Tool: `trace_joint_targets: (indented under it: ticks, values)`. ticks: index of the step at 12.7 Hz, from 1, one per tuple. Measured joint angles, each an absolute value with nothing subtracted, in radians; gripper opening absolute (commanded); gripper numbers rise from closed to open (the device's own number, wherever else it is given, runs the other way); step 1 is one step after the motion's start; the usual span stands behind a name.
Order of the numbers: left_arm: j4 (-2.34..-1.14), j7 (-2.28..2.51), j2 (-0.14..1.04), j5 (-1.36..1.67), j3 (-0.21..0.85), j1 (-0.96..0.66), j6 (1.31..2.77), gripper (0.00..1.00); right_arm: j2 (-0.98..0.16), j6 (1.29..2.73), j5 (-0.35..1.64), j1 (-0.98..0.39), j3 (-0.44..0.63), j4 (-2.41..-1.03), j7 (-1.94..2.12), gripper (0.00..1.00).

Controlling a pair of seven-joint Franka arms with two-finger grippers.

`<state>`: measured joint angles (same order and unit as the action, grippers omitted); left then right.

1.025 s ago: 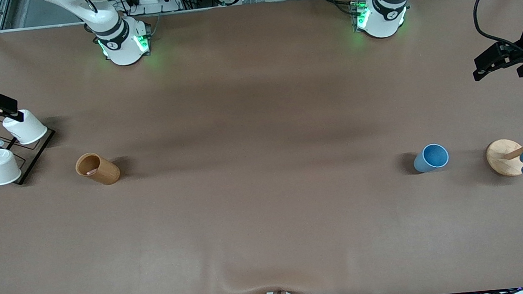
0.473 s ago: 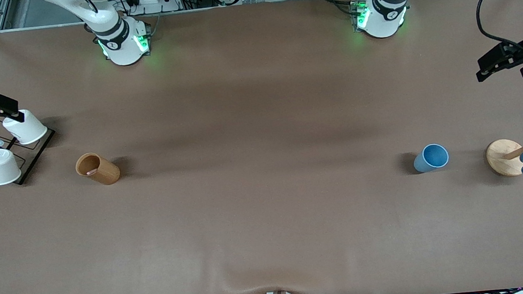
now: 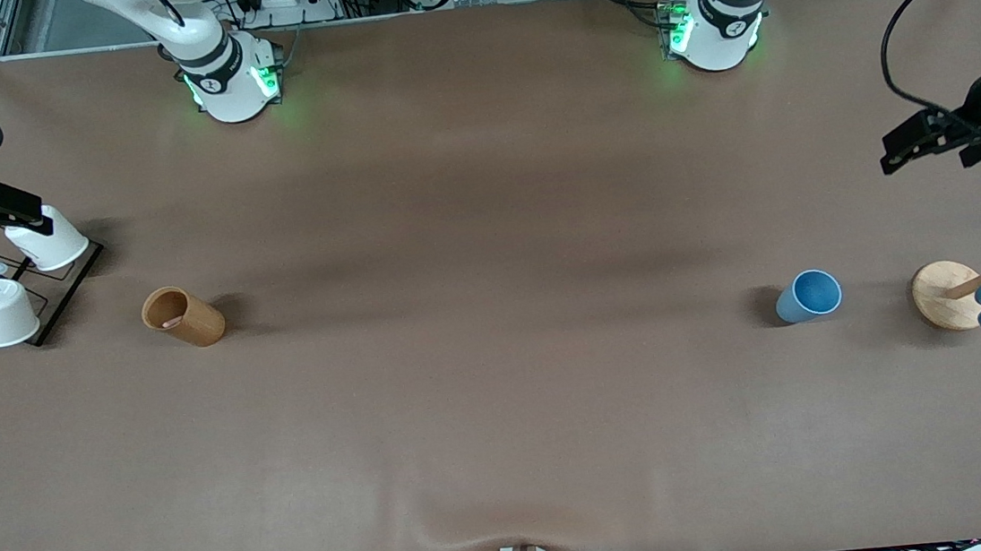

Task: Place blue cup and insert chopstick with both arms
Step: 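Grasp the blue cup with the left gripper while the right gripper grasps the chopstick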

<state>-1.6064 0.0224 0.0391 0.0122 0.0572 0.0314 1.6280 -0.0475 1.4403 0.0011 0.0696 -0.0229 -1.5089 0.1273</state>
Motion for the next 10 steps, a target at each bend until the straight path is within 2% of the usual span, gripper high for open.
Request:
trace_joint_targets:
  ticks: [3,7,10]
  values:
    - [-1.671,0.022,0.075,0.012,0.057,0.031,1.723,1.0,-0.071,1.456,0.001,0.067,-0.024,-1.509,0.127,1.0]
    - [-1.688,0.022,0.153,0.002,0.056,0.04,1.808,1.0,-0.11,1.488,0.002,0.047,-0.024,-1.509,0.127,1.0]
    - [-1.741,0.02,0.165,0.001,0.055,0.058,1.873,1.0,-0.149,1.525,0.002,0.013,-0.025,-1.509,0.127,1.0]
